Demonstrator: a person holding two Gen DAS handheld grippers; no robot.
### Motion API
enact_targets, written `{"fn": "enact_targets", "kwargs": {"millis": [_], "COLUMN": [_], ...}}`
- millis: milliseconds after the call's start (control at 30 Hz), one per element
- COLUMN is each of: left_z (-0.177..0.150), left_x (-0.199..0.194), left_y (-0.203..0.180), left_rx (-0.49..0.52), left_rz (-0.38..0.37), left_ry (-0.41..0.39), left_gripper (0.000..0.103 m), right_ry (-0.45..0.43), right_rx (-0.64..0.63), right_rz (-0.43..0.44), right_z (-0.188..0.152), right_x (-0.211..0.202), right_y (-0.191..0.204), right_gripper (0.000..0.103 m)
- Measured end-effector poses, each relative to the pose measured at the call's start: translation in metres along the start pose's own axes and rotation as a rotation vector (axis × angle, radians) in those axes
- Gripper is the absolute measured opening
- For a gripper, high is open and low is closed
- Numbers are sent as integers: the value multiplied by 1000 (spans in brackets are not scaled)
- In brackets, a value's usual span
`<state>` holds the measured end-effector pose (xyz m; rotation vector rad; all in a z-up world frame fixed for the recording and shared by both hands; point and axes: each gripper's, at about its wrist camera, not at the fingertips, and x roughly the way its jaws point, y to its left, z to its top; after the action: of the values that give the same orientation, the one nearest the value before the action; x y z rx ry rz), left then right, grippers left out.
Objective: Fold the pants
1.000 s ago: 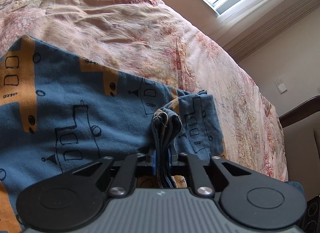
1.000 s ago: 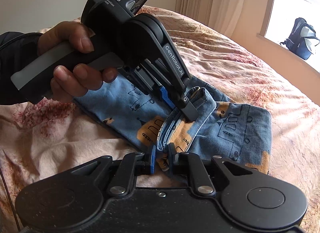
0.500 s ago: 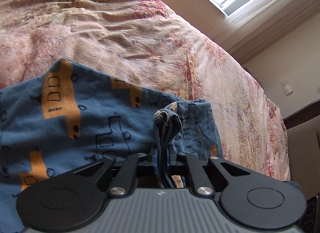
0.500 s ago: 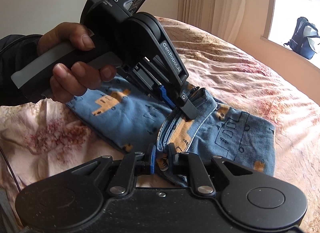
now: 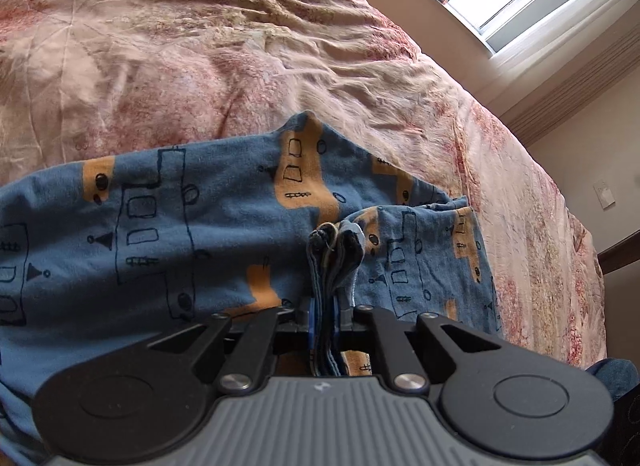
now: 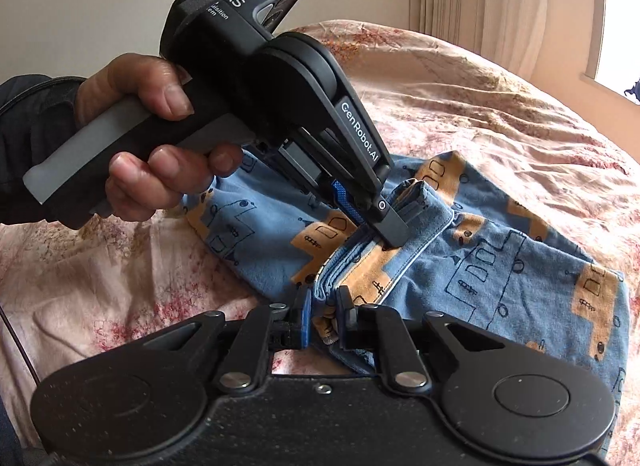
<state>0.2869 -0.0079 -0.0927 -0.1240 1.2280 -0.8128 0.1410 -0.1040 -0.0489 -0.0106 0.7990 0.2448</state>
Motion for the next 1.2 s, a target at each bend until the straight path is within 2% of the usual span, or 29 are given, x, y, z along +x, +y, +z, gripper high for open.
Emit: {"fn": "enact_targets", "kwargs": {"millis": [167, 267, 300, 333, 400, 467, 500, 533, 600, 700, 800, 900, 933, 1067, 1133, 1200], "left_z": [-3, -5, -5, -6, -7, -8, -9, -12, -17, -20, -18, -16, -15, -20, -29, -37], "left_x": [1, -2, -4, -7, -13, -21, -23, -25, -21, -3, 17, 22, 21, -3, -18, -26], "left_y": [3, 0, -1, -2, -5, -11, -15, -22, -37, -54, -57, -43, -37, -34, -46, -60], "left_rx": [32, 50, 51, 50, 47, 56, 60, 78, 127, 150, 134, 66, 52, 9, 27, 63], "left_rz": [-9, 8, 22, 37, 73, 140, 202, 287, 404, 593, 709, 770, 784, 710, 651, 613], "left_ry": [-7, -17, -26, -37, -64, -111, -146, -195, -259, -309, -304, -302, -293, -311, -350, -347], "left_gripper": [11, 17, 20, 28, 43, 81, 87, 90, 91, 97, 99, 100, 100, 96, 98, 102], "right_ry": [7, 2, -2, -4, -2, -7, -14, -25, -51, -101, -124, -84, -86, -130, -159, -162], "right_rx": [-17, -18, -15, -13, -24, -42, -51, -56, -49, -35, -35, -28, -8, 90, 96, 68], "right_rz": [-13, -6, 0, 5, 9, -21, -59, -118, -248, -437, -558, -693, -715, -713, -636, -548], "right_z": [-5, -5, -5, -6, -9, -12, -13, -14, -12, -4, -6, -18, -25, -28, -27, -26], "right_x": [5, 4, 2, 0, -11, -26, -34, -42, -51, -41, -5, 24, 24, -8, -28, -43], "right_y": [5, 6, 5, 4, -4, -16, -24, -34, -57, -92, -124, -161, -172, -190, -180, -153], "right_gripper": [15, 21, 26, 30, 58, 71, 76, 79, 95, 99, 99, 101, 102, 101, 101, 102]}}
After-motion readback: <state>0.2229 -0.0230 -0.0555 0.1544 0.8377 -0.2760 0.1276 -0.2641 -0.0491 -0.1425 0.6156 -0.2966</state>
